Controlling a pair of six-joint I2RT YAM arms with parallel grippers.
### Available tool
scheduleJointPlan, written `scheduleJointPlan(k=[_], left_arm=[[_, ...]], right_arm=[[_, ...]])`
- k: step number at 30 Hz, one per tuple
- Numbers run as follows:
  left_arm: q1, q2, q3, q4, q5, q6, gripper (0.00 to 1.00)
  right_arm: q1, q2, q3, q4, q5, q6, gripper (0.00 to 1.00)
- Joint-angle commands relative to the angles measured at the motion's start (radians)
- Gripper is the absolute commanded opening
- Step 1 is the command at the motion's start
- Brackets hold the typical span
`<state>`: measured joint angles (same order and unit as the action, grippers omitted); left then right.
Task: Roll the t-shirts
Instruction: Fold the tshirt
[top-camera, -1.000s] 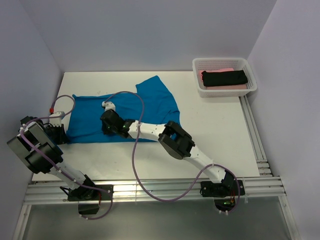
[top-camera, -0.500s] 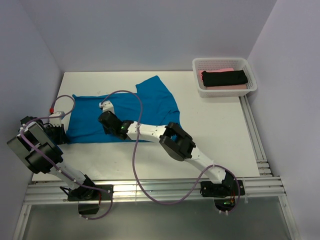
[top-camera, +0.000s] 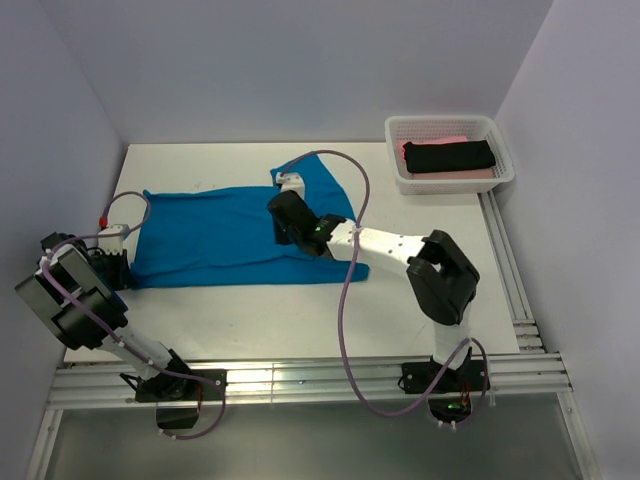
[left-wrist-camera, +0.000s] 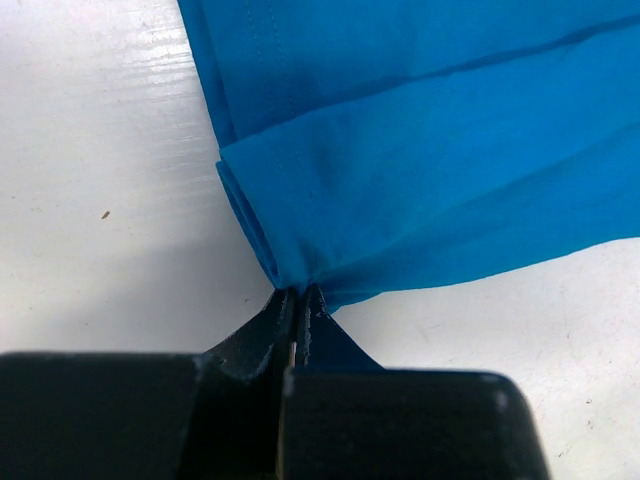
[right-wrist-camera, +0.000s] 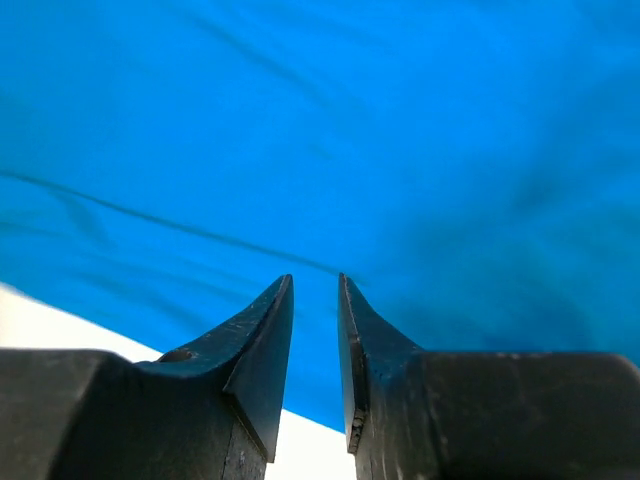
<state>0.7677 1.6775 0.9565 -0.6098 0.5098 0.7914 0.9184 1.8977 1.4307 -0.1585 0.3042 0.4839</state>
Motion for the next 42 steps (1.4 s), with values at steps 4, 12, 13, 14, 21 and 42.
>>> scheduleJointPlan(k=[4, 12, 13, 14, 21, 42], left_arm=[[0.005, -0.032, -0.018, -0.007, -0.05, 0.017, 0.0], [0.005, -0.044, -0.028, -0.007, -0.051, 0.019, 0.0], [0.005, -0.042, -0.028, -0.007, -0.051, 0.02, 0.0], [0.005, -0.041, -0.028, -0.007, -0.051, 0.02, 0.0], [0.005, -0.052, -0.022, -0.016, -0.054, 0.025, 0.0], [0.005, -0.047, -0.021, -0.025, -0.053, 0.026, 0.0]], right_arm=[[0.017, -0.029, -0.102, -0.24, 0.087, 0.048, 0.32], [-0.047, -0.137, -0.312, -0.092, -0.112, 0.189, 0.43], [-0.056, -0.143, -0.334, -0.043, -0.126, 0.221, 0.43], [-0.078, -0.152, -0.375, -0.015, -0.16, 0.238, 0.43], [-0.134, -0.226, -0.519, 0.203, -0.255, 0.332, 0.43], [-0.233, -0.157, -0.53, 0.341, -0.341, 0.41, 0.43]])
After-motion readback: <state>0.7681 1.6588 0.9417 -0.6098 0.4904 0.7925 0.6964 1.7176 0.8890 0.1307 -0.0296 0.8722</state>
